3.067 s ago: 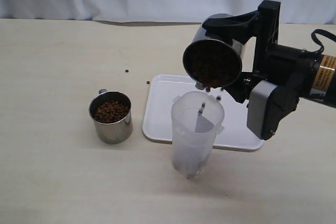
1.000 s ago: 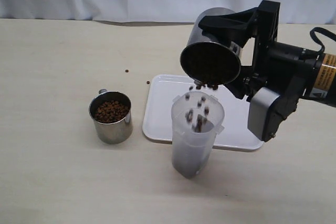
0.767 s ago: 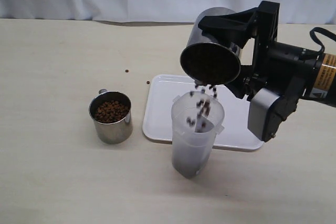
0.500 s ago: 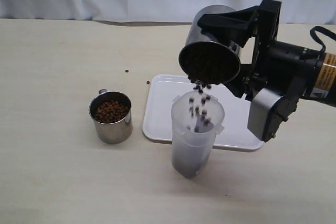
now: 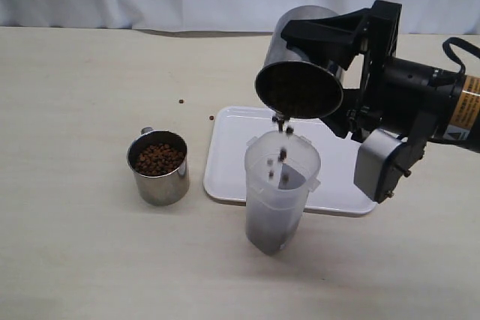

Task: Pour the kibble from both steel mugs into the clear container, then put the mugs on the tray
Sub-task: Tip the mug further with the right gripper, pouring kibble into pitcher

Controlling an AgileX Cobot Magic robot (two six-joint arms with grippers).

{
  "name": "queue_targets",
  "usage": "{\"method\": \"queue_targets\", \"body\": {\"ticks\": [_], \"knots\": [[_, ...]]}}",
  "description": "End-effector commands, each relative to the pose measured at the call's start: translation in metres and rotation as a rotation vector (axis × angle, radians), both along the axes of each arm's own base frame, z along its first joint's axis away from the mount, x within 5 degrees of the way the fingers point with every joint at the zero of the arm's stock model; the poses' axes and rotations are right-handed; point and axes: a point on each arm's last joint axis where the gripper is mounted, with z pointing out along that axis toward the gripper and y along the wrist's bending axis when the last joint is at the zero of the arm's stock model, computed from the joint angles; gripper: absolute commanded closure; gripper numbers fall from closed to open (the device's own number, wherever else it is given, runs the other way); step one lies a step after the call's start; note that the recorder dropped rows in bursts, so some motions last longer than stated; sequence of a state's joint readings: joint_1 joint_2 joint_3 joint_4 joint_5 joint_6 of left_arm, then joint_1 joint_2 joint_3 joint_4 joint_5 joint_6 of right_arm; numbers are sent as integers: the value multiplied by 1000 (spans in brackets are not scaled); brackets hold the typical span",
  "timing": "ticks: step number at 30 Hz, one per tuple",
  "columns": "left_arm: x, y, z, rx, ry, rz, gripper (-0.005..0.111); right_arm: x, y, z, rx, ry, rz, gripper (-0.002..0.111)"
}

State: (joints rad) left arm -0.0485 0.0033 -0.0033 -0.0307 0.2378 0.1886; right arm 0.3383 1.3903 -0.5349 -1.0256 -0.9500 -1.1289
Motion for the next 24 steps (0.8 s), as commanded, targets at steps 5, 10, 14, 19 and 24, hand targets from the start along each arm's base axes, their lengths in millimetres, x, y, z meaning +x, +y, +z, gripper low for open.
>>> {"method": "queue_targets", "body": {"ticks": [5, 10, 14, 19, 24], "knots": [[0, -1, 0, -8, -5, -8, 107, 0, 1, 8, 15, -76, 17, 103], [0, -1, 0, -8, -8, -8, 107, 0, 1, 8, 12, -82, 17, 103], [0, -1, 0, -8, -8, -8, 107, 0, 1, 8, 12, -82, 17, 103], [0, -1, 0, -8, -8, -8, 107, 0, 1, 8, 17, -80, 12, 103], [0, -1, 0, -8, -8, -8, 107, 0, 1, 8, 18, -78, 12, 103]]}}
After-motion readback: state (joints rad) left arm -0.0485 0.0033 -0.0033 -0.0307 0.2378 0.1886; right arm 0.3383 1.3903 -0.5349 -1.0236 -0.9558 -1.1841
